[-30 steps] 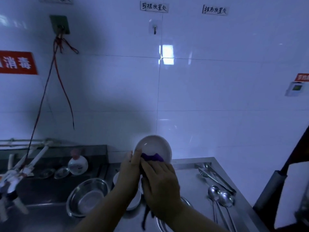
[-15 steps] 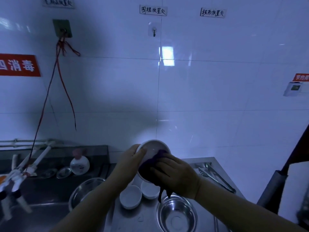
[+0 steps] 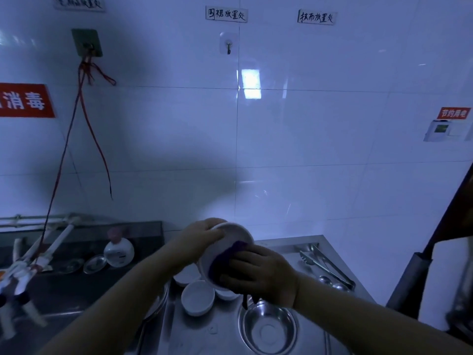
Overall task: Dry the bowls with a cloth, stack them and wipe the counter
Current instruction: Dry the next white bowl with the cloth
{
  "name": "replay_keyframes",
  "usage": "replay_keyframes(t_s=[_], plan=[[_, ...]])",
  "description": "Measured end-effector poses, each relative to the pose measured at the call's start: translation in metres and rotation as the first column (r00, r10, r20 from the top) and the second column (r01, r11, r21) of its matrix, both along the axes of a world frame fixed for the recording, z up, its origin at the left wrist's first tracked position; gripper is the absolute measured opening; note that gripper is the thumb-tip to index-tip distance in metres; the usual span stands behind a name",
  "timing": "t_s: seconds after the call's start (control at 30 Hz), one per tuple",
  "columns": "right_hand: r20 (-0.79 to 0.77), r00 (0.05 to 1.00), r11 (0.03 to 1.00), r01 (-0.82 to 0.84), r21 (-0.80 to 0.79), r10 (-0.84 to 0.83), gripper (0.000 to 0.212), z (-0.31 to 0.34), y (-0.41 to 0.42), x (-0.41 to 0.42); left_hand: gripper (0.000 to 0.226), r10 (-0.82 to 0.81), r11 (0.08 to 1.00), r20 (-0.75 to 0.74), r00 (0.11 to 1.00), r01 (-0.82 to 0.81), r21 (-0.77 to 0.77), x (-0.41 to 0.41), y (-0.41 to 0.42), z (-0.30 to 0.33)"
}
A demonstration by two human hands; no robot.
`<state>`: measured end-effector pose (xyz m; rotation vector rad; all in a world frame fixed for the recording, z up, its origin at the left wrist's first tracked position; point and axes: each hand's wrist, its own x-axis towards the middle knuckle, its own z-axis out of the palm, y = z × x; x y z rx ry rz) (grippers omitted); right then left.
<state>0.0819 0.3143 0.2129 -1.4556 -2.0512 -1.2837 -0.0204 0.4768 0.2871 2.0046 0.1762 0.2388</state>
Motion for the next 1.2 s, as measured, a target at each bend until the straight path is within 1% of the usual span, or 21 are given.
replay_keyframes(t_s=[0.03,0.07,0.1,0.17,0.2,0.27,0.33,0.37,0.43,0.5,0.57,0.63,0.67,0.7,0.77,0.83,0.9,0.97,1.03,1.13,1.2], plan=[[0.041,0.999,0.999,-0.014,-0.040,0.015,0.025,0.003,-0.002,0.003,0.028,-0.035,0.999,-0.047,0.998,0.035,-0.015,0.000,0.002,0.005],[0.054,0.998,0.999,-0.003,-0.052,0.006,0.024,0.007,-0.002,0.004,0.032,-0.026,0.998,-0.048,0.999,0.023,-0.050,0.001,0.003,0.008],[0.041,0.999,0.999,0.028,-0.029,-0.027,0.021,0.010,0.000,0.003,0.035,0.021,0.995,-0.012,1.000,-0.022,-0.098,0.001,0.003,0.009],[-0.051,0.988,0.985,0.147,0.087,-0.143,0.019,0.018,0.007,-0.004,0.039,0.166,0.968,0.103,0.981,-0.141,-0.208,0.001,-0.006,0.003],[-0.124,0.974,0.966,0.208,0.152,-0.191,0.018,0.020,0.012,-0.009,0.037,0.233,0.947,0.173,0.957,-0.182,-0.265,0.002,-0.014,-0.003],[-0.280,0.935,0.932,0.284,0.228,-0.216,0.019,0.020,0.022,-0.023,0.028,0.343,0.907,0.299,0.891,-0.232,-0.351,0.004,-0.030,-0.016],[-0.379,0.902,0.923,0.307,0.233,-0.205,0.026,0.015,0.028,-0.036,0.023,0.383,0.905,0.385,0.840,-0.257,-0.339,0.006,-0.035,-0.020],[-0.391,0.899,0.927,0.300,0.223,-0.196,0.027,0.012,0.028,-0.038,0.023,0.368,0.916,0.410,0.835,-0.248,-0.316,0.005,-0.033,-0.020],[-0.317,0.928,0.945,0.265,0.191,-0.197,0.024,0.009,0.022,-0.034,0.025,0.297,0.946,0.436,0.849,-0.199,-0.256,0.003,-0.026,-0.019],[-0.143,0.971,0.966,0.211,0.151,-0.189,0.021,0.013,0.011,-0.021,0.024,0.200,0.977,0.434,0.878,-0.144,-0.160,0.001,-0.019,-0.017],[0.007,0.994,0.991,0.111,0.073,-0.112,0.017,0.020,0.001,-0.007,0.028,0.086,0.996,0.334,0.939,-0.081,-0.030,0.002,-0.009,-0.010],[0.103,0.995,0.999,0.023,-0.037,-0.019,0.016,0.025,-0.005,0.002,0.033,-0.047,0.997,0.140,0.989,0.037,0.071,0.003,0.003,0.000],[0.125,0.992,0.998,0.017,-0.066,-0.009,0.017,0.027,-0.005,0.003,0.035,-0.072,0.995,0.078,0.994,0.066,0.080,0.003,0.008,0.003],[0.122,0.992,0.998,0.037,-0.055,-0.030,0.017,0.028,-0.005,0.003,0.036,-0.051,0.998,0.078,0.996,0.047,0.050,0.002,0.010,0.004],[0.012,0.991,0.990,0.129,0.056,-0.130,0.017,0.028,0.002,-0.002,0.041,0.079,0.990,0.186,0.979,-0.056,-0.129,0.001,0.002,-0.002],[-0.183,0.963,0.956,0.230,0.181,-0.197,0.018,0.025,0.013,-0.014,0.041,0.236,0.948,0.292,0.927,-0.154,-0.279,0.003,-0.016,-0.018],[-0.351,0.915,0.932,0.288,0.220,-0.200,0.020,0.017,0.025,-0.026,0.029,0.350,0.913,0.361,0.864,-0.229,-0.338,0.006,-0.031,-0.028],[-0.430,0.884,0.931,0.296,0.214,-0.182,0.024,0.009,0.029,-0.034,0.028,0.367,0.915,0.412,0.834,-0.242,-0.324,0.008,-0.034,-0.030],[-0.388,0.907,0.949,0.253,0.190,-0.164,0.024,0.006,0.025,-0.032,0.031,0.308,0.940,0.446,0.841,-0.196,-0.280,0.006,-0.029,-0.028],[-0.139,0.978,0.976,0.172,0.136,-0.153,0.020,0.011,0.012,-0.015,0.027,0.193,0.976,0.426,0.884,-0.126,-0.180,0.003,-0.018,-0.024],[0.005,0.995,0.992,0.097,0.079,-0.098,0.022,0.017,0.003,-0.003,0.028,0.095,0.995,0.342,0.935,-0.078,-0.063,0.003,-0.007,-0.019]])
